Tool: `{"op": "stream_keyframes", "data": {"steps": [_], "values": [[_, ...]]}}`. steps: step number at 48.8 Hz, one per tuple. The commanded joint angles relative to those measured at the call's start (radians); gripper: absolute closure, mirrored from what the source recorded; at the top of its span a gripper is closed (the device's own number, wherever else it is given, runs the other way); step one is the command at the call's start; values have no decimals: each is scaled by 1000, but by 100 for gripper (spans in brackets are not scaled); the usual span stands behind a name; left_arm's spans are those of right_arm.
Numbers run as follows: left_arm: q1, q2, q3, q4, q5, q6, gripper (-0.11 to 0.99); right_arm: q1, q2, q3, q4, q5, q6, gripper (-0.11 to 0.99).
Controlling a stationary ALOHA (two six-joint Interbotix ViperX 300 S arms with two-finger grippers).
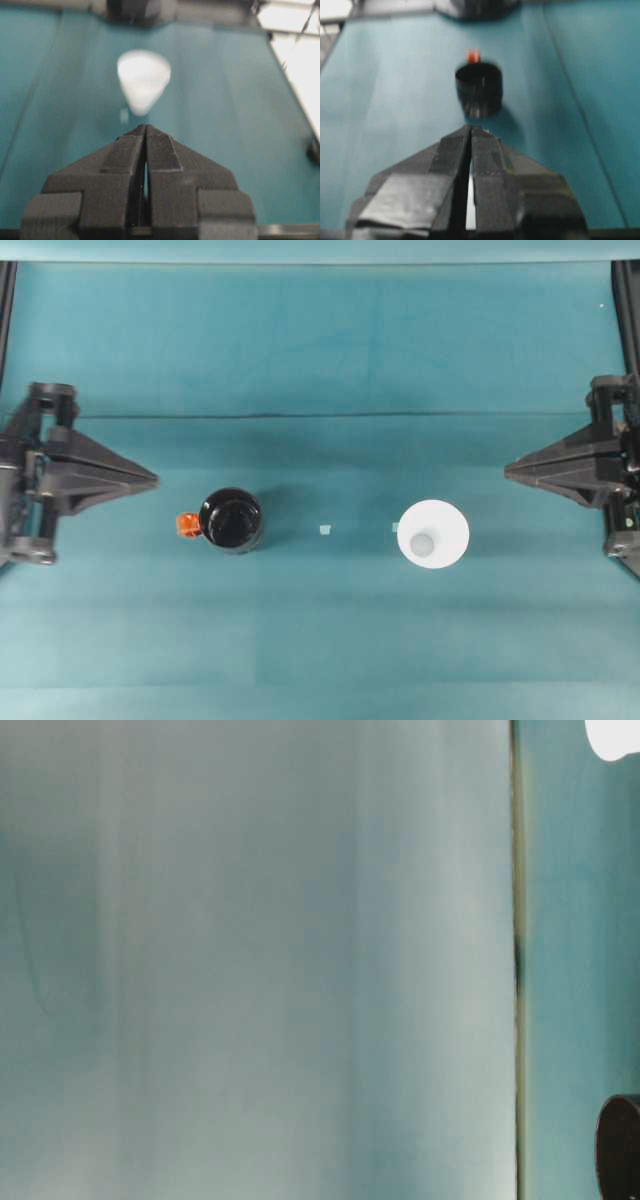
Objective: Put the paper cup into the moved red handle cup holder.
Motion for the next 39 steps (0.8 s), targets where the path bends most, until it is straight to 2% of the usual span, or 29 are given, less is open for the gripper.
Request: {"op": "stream_keyframes", "data": {"steps": [1, 5, 10, 21, 31, 39], "values": [[14, 26, -61, 3, 98, -5, 85, 0, 5, -12, 3, 38, 17, 97], [28, 57, -94, 3, 179, -12, 85, -3, 3, -12, 3, 57, 17, 97], [41, 103, -126, 3, 265, -38, 85, -11, 3, -12, 3, 67, 18, 97], [51, 229, -187, 6, 462, -130, 85, -17, 3, -12, 3, 71, 18, 97], [51, 319, -247, 9, 609, -141, 85, -17, 3, -12, 5, 74, 20, 97], [46, 353, -270, 9, 644, -127, 85, -18, 3, -12, 5, 78, 20, 97]]}}
